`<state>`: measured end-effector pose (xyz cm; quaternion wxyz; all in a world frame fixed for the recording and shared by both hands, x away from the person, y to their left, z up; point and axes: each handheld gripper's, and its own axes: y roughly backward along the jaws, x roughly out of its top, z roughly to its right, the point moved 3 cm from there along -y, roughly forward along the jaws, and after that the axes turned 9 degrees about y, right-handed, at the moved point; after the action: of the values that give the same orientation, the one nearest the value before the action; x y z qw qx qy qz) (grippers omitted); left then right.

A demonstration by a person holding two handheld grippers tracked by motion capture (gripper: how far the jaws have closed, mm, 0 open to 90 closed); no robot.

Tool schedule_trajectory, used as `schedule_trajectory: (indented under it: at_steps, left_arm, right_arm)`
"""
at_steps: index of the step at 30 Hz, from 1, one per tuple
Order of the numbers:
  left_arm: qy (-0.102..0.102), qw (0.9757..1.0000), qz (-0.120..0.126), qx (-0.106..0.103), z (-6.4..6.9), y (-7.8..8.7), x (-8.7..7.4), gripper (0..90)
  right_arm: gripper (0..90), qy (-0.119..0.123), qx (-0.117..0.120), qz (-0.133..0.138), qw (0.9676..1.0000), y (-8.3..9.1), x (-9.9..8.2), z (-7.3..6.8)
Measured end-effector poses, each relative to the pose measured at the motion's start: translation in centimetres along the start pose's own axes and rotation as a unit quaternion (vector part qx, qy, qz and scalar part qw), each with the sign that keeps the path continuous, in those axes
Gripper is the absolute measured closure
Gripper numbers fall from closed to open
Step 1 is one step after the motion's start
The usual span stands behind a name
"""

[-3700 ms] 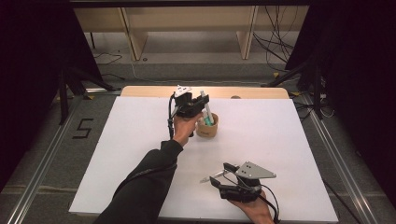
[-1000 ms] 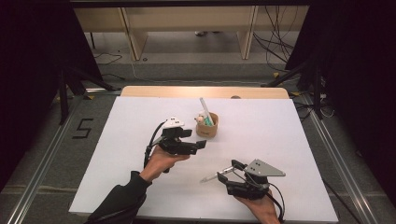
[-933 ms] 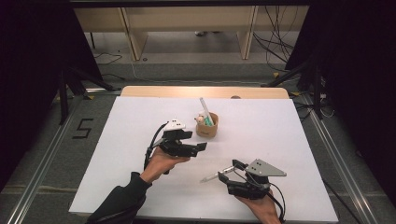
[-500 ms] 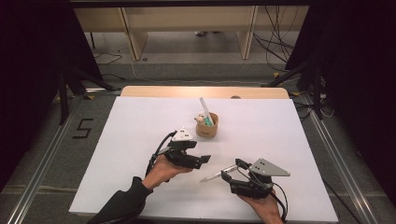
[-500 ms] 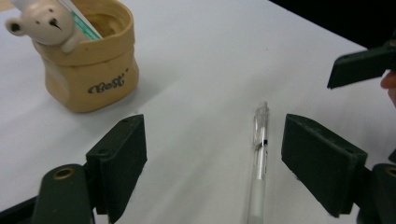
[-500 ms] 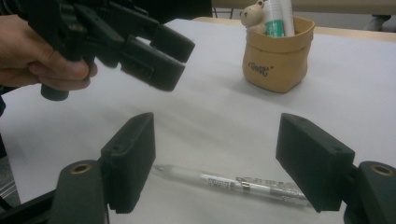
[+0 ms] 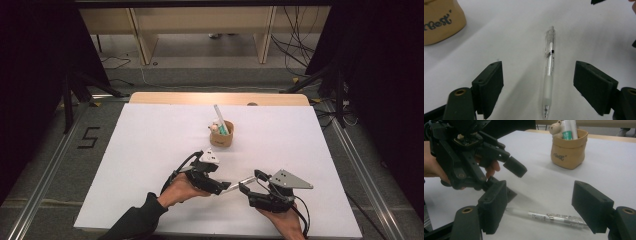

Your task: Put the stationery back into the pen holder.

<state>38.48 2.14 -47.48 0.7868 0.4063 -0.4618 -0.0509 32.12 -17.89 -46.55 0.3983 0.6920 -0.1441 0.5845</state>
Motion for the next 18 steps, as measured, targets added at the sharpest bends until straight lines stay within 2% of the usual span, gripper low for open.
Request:
schedule_trajectory:
  at_steps: [7,18]
  left_arm:
    - [-0.021,0.9994,-0.029,0.002,0.9,-1.0,-0.6,28.9]
    - [-0.045,0.9967,-0.066,0.011,1.7,-2.1,-1.2,46.3]
  right_arm:
    - [29.3,0.000,-0.003,0.000,1.0000,0.1,0.0,0.2]
    - [29.2,-0.003,-0.004,-0.002,1.0000,0.2,-0.1,0.3]
